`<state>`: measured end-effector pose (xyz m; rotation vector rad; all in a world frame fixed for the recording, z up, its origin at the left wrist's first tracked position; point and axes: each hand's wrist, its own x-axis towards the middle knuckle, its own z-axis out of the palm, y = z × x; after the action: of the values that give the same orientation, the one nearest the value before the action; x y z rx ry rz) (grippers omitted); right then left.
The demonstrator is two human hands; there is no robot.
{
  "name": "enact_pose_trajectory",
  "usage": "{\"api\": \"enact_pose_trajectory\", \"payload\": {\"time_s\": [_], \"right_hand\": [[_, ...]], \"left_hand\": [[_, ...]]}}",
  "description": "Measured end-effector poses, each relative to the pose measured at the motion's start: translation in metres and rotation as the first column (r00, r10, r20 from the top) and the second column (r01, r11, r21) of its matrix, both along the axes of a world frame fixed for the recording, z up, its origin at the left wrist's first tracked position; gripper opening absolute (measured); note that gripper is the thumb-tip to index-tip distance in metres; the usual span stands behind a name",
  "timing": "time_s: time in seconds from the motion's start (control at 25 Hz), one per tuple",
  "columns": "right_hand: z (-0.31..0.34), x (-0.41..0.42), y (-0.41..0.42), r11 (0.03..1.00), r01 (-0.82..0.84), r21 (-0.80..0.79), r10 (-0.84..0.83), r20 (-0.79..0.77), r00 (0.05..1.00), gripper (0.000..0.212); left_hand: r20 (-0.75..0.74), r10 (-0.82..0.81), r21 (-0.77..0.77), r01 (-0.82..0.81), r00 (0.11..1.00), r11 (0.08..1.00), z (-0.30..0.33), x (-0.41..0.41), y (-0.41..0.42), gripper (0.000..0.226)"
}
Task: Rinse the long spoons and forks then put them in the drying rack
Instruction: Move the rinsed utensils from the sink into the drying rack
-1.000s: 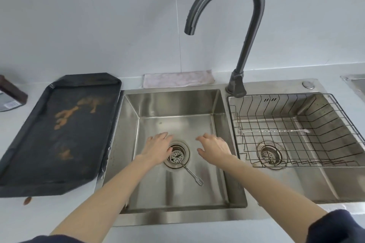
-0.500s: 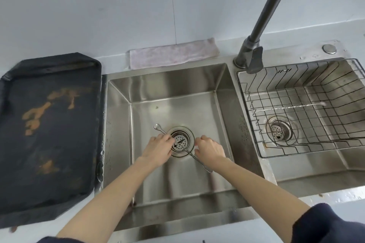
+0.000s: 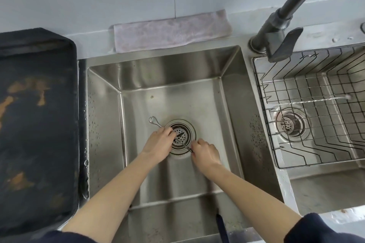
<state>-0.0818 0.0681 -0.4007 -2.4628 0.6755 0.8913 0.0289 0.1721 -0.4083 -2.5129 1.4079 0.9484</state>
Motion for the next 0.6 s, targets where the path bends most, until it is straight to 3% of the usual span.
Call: {"api": "enact_pose_trajectory", "payload": {"time_s": [0.28, 0.4, 0.6], "right_hand": [[-0.0079, 0.003, 0.0011, 1.0, 0.025, -0.012, -0.024, 0.012, 1.0, 0.033], [-0.0078, 0.0018, 0.003, 1.0, 0.028, -0.001, -0.028, 0.023, 0.999, 0.035], [0.0001, -0.0017, -0.0002, 0.999, 0.035, -0.011, -0.034, 0.062, 0.998, 0.033]], "left_hand": [[0.116, -0.054, -0.005, 0.055, 0.992, 0.998, -0.0102, -0.0025, -0.0084, 0.037], [0.061, -0.018, 0.025, 0.017, 0.998, 1.0, -0.009, -0.0039, -0.0106, 0.034], [0.096, -0.008, -0.009, 0.009, 0.995, 1.0, -0.0011, -0.0036, -0.0078, 0.031]]}}
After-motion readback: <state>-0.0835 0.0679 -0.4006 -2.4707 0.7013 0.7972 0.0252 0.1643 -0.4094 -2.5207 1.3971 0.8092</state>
